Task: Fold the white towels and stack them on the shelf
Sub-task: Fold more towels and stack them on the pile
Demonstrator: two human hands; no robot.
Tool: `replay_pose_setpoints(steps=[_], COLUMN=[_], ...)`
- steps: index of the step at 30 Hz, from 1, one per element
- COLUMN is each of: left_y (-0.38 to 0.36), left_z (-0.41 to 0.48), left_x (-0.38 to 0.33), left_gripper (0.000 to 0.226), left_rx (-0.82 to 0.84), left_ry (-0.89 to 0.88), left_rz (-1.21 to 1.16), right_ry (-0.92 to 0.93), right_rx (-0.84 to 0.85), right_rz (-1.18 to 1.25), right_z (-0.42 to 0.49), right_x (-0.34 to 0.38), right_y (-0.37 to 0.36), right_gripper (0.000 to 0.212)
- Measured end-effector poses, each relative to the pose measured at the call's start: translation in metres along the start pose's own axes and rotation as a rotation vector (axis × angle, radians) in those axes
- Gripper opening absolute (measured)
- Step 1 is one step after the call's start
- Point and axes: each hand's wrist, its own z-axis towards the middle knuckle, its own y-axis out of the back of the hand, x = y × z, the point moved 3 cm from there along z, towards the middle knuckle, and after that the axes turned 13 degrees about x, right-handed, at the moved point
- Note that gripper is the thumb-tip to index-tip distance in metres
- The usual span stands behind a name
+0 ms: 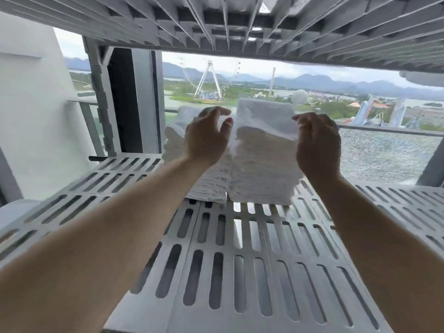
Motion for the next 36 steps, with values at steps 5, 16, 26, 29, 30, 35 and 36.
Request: replay_pose_setpoints(steps=[5, 16, 26, 29, 30, 35, 36], left_y=[-0.029, -0.066, -0.112, -0.111, -0.111, -0.119, -0.120], left_z=[-0.006, 0.055, 0.107, 0.107, 0.108, 0.117, 0.118], left_x=[-0.043, -0.090, -0.063, -0.060, -0.060, -0.062, -0.062], left_gripper=[0.036, 0.049, 0.073, 0.076, 0.076, 0.080, 0.080], left_rx=[0.005, 0.191, 0.707, 0.734, 0.740, 0.794, 0.793], left_ry=[-0.008, 0.016, 0.268, 0.303, 0.298, 0.325, 0.325], left_rz=[0.138, 0.466, 0.582, 0.552, 0.544, 0.526, 0.536], right_ry=[-0.446, -0.683, -0.688, -0.666, -0.654, -0.610, -0.598], right_rx=[0.254, 0.467, 0.644, 0.643, 0.638, 0.658, 0.660], right_rz=[0.471, 1.026, 1.220, 1.194, 1.177, 1.088, 1.058], right_z=[-0.004, -0.017, -0.025, -0.022, -0.021, -0.021, -0.022], right_x=[-0.086, -0.140, -0.126, -0.123, -0.124, -0.116, -0.113], right_y=[-0.019, -0.057, -0.104, -0.112, -0.113, -0.115, -0.114], right_gripper=[0.041, 0.057, 0.052, 0.042, 0.040, 0.035, 0.035])
